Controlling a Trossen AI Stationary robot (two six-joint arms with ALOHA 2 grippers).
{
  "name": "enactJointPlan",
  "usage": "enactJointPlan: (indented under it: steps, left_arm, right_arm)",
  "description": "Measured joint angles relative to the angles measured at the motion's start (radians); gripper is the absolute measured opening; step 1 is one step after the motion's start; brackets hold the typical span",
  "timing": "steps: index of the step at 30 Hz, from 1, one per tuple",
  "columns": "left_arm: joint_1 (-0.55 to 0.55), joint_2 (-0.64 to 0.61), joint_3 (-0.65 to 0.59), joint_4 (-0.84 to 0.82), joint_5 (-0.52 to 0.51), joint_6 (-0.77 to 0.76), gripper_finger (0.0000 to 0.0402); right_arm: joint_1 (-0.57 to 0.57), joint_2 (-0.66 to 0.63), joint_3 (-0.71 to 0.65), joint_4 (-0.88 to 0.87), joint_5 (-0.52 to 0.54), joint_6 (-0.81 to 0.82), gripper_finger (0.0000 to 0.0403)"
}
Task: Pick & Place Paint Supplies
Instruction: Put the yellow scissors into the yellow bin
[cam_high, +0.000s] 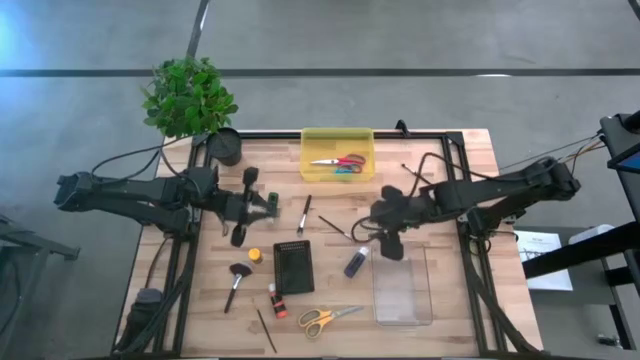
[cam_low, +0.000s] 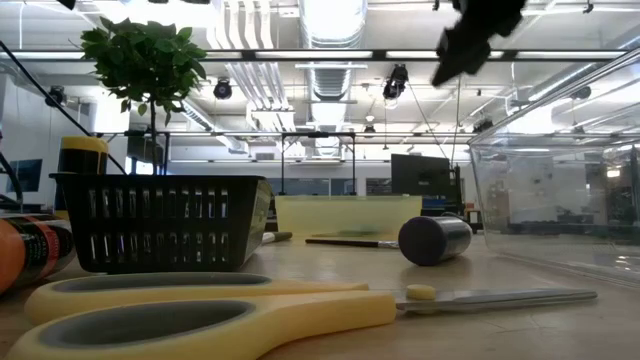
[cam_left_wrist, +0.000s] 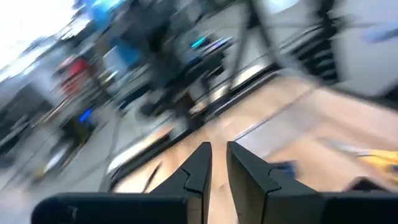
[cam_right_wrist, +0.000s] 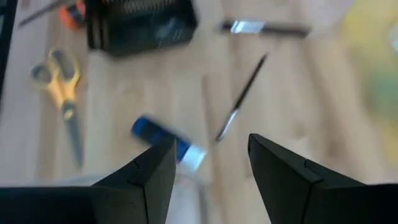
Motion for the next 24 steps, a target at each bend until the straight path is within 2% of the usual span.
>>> enactJointPlan:
  steps: [4, 6, 7, 9, 13, 16, 19, 24]
  left_arm:
    - [0.002, 0.0, 0.0, 0.0, -0.38, -0.137, 0.0057]
    - [0.002, 0.0, 0.0, -0.011, -0.498, -0.186, 0.0057]
    - [0.003, 0.0, 0.0, -0.023, -0.511, -0.201, 0.0057]
    - [0.003, 0.0, 0.0, -0.054, -0.463, -0.203, 0.0057]
    - [0.002, 0.0, 0.0, -0.061, -0.234, -0.154, 0.0057]
    - [0.002, 0.0, 0.0, 0.003, -0.109, -0.078, 0.0057]
    - [0.002, 0.0, 0.0, 0.057, -0.076, -0.051, 0.0057]
    - [0.002, 0.008, 0.0, 0.056, -0.062, -0.053, 0.0057]
  right_arm:
    - [0.0, -0.01, 0.054, 0.0, 0.074, -0.017, 0.0198]
    - [0.0, -0.01, 0.072, -0.003, 0.078, -0.025, 0.0198]
    - [0.001, -0.011, 0.077, -0.004, 0.078, -0.033, 0.0198]
    - [0.009, -0.012, 0.083, -0.008, 0.075, -0.059, 0.0198]
    - [0.023, -0.011, 0.082, 0.009, 0.048, -0.134, 0.0198]
    - [0.031, 0.007, 0.074, 0.097, -0.098, -0.198, 0.0198]
    - [0.062, 0.05, 0.073, 0.224, -0.231, -0.217, 0.0198]
    - [0.114, 0.134, 0.103, 0.231, -0.24, -0.228, 0.0198]
